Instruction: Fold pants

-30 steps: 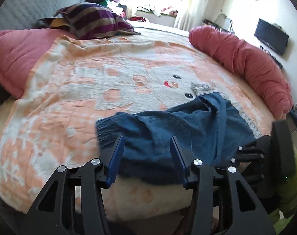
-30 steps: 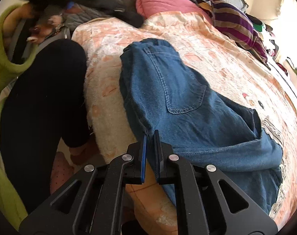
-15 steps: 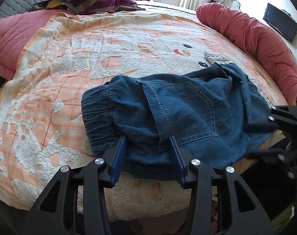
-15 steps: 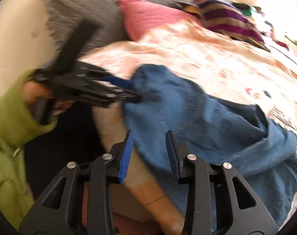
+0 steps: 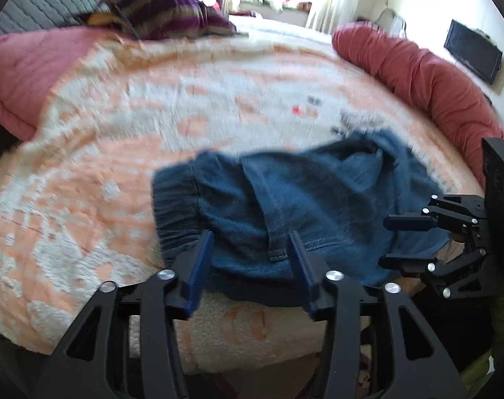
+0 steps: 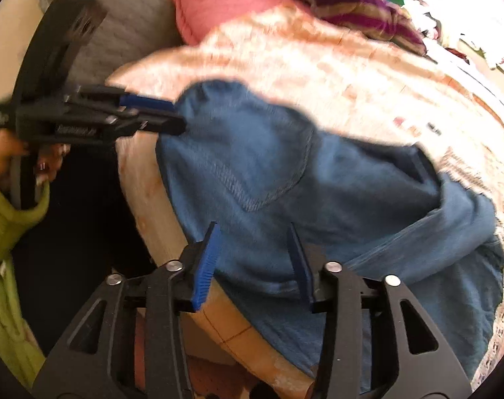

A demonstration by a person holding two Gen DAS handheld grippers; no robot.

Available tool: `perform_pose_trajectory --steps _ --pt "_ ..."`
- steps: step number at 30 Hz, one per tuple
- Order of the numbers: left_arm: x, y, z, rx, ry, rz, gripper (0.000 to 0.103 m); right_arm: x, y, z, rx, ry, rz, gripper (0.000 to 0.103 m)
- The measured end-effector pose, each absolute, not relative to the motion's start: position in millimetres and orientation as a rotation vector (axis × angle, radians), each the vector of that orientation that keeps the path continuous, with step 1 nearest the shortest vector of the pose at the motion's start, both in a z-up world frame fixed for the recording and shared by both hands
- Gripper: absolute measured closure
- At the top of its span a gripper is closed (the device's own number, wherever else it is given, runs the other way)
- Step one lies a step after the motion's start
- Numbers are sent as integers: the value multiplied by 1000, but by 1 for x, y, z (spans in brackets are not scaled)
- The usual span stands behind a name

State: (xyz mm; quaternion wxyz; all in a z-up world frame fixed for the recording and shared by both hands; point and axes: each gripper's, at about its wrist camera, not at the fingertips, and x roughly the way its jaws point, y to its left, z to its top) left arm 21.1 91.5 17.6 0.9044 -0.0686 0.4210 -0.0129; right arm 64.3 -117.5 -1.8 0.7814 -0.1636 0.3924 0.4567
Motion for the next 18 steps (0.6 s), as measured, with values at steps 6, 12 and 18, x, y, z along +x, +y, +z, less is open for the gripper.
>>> perform_pose_trajectory --steps 6,12,18 --pt "9 91 52 -166 772 -21 38 85 -146 20 -233 772 906 51" --pt "21 59 55 -141 775 -108 31 109 -186 42 -130 723 786 40" --pt "42 16 39 -144 826 -258 31 133 -212 48 -62 710 676 36"
